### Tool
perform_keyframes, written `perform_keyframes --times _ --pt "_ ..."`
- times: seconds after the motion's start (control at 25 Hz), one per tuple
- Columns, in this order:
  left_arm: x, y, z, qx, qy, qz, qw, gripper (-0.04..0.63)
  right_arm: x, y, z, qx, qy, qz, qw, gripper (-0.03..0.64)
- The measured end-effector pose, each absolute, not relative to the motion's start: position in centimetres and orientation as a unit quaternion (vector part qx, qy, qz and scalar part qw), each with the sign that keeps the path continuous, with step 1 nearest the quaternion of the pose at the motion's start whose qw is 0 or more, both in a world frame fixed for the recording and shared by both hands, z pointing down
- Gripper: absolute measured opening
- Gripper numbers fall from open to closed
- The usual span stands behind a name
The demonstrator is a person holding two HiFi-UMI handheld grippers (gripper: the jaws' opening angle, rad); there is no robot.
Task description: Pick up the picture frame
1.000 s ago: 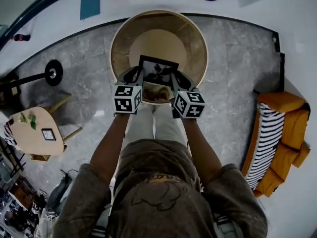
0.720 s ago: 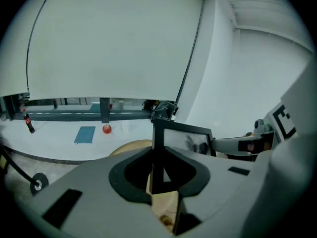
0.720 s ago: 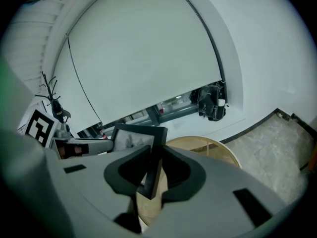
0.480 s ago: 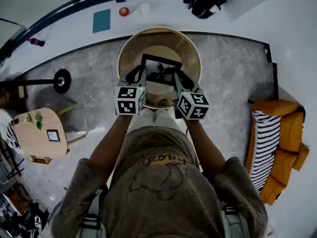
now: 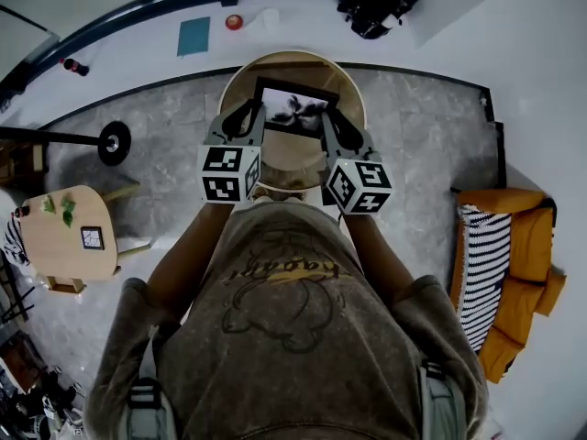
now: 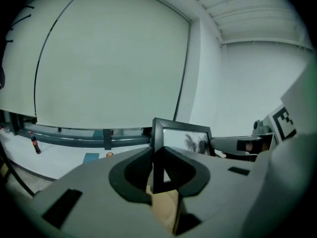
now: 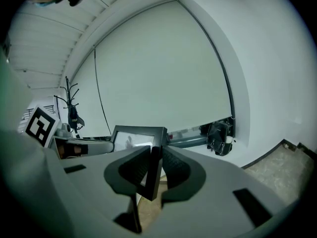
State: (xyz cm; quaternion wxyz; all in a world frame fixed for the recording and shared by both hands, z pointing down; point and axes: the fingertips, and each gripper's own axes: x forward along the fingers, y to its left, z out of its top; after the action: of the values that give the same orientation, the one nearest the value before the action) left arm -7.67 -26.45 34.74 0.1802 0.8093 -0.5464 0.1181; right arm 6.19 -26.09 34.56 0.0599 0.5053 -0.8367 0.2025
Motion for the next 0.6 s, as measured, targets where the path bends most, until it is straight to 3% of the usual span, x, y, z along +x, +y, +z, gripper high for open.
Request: perform_keyframes --times 0.6 --pt "-8.8 -24.5 29.6 0.818 -0.556 0.076 0.128 0.084 5.0 -24.7 29.7 0.509 -0.849 0.139 0.039 0.089"
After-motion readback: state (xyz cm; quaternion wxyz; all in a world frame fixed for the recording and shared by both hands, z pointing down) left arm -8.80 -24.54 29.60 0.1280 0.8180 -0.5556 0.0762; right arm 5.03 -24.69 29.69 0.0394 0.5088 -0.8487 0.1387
